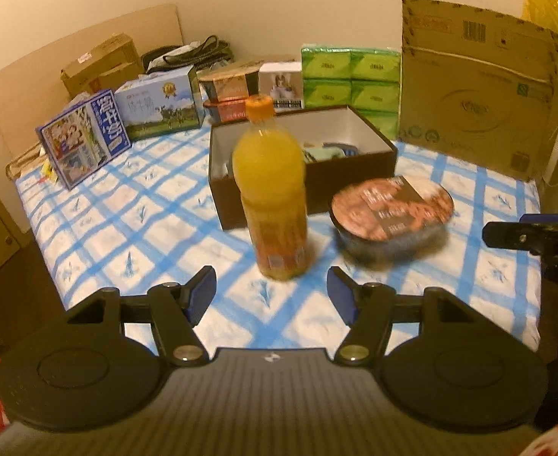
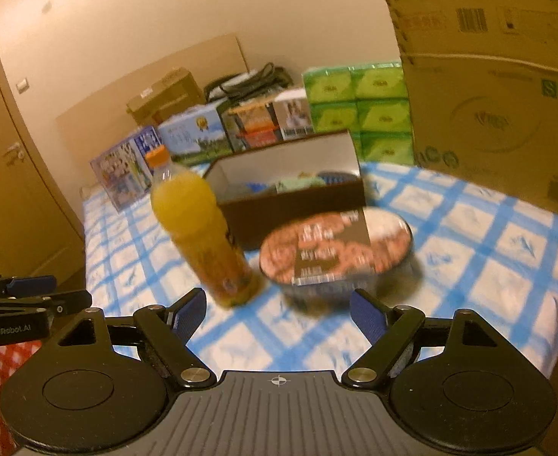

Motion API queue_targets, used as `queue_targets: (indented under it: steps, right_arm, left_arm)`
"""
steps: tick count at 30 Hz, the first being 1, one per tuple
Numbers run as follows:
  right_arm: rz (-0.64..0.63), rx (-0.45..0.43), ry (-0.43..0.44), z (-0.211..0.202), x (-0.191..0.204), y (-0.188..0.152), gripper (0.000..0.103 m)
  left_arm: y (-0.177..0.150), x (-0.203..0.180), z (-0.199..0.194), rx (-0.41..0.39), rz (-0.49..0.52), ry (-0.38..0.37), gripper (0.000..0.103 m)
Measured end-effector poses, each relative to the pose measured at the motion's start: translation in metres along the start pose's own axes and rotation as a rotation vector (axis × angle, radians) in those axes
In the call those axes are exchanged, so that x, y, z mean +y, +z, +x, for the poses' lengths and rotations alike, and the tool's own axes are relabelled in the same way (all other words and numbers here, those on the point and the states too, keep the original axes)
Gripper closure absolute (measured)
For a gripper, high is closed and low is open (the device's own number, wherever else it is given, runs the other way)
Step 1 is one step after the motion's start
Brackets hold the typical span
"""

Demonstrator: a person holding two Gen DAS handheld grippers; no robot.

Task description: Organize soft objects

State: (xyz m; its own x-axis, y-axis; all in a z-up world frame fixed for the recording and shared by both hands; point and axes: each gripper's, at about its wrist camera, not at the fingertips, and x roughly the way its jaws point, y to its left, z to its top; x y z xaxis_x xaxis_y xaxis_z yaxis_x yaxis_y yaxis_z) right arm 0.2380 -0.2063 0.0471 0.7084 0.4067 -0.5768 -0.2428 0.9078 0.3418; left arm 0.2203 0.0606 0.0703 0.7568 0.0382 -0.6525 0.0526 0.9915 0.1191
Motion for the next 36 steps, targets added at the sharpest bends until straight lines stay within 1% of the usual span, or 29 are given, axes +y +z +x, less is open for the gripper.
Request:
queue_targets:
  steps: [5,8,12,17,25,36]
  right_arm:
    - [0.002,0.072,0.002,-0.017,0.006,-0.028,0.021]
    - [-0.042,0.085,-0.016,-0.027,0.014,-0.046,0.021]
    - [-0.075,0.096,-0.029,-0.039,0.024,-0.064,0.021]
    - [-0.107,0.127,-0.041,-0.054,0.031,-0.085,0.021]
    - [-0.123,0.185,-0.057,-0.067,0.035,-0.111,0.021]
    - [-0.111,0.237,-0.062,-0.073,0.038,-0.124,0.021]
  left_arm:
    - [-0.031,-0.017,-0.024,0.026,-0.034,-0.003,0.041]
    - [-0.049,-0.022,-0.038,0.052,-0.065,-0.013,0.041]
    - [-0.071,-0.030,-0.052,0.084,-0.076,0.010,0.041]
    - [-0.095,-0.040,-0.067,0.117,-0.089,0.020,0.041]
    - [-0.115,-0.050,-0.084,0.149,-0.107,0.001,0.041]
    - [-0.136,-0.061,-0.091,0.191,-0.109,-0.024,0.041]
